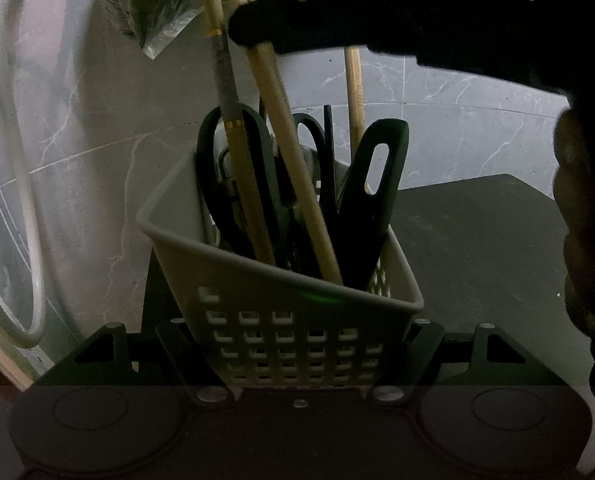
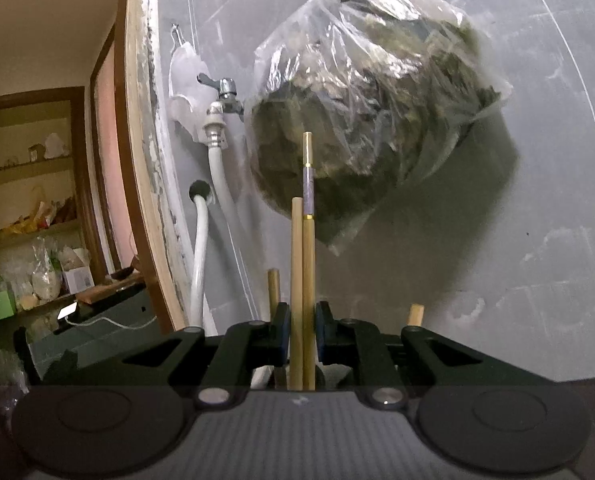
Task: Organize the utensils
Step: 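Lift the two chopsticks upright and lower them into the caddy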
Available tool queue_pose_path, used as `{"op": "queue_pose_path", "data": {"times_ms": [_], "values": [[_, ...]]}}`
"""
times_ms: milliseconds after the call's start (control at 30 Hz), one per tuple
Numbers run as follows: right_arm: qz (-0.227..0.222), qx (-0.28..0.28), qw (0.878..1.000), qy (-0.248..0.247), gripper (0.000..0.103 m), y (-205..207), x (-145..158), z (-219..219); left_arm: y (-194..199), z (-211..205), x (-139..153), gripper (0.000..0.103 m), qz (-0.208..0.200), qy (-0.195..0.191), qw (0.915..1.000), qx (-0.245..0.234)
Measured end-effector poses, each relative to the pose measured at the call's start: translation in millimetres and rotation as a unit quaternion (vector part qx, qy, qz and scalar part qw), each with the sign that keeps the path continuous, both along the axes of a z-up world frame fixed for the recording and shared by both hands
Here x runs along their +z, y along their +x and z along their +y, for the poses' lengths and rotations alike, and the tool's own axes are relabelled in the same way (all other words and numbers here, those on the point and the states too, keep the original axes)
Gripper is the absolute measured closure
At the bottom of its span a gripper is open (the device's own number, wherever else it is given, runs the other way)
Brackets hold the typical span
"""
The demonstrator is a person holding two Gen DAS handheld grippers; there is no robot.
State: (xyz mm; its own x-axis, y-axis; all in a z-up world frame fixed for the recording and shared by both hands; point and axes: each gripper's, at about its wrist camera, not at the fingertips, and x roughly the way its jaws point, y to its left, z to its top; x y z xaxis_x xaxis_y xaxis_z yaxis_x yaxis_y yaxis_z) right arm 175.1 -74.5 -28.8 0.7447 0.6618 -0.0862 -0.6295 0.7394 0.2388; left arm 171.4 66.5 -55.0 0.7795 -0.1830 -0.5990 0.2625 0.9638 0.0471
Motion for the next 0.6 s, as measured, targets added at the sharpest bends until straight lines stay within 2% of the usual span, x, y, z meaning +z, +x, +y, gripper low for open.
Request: {"op": "queue_pose_path", "data": {"times_ms": [600], "values": [[-0.002, 0.007, 1.000, -0.023, 0.088, -13, 0, -11, -1, 0, 0, 0.026, 0.000, 0.000, 1.0000, 0.000]]}}
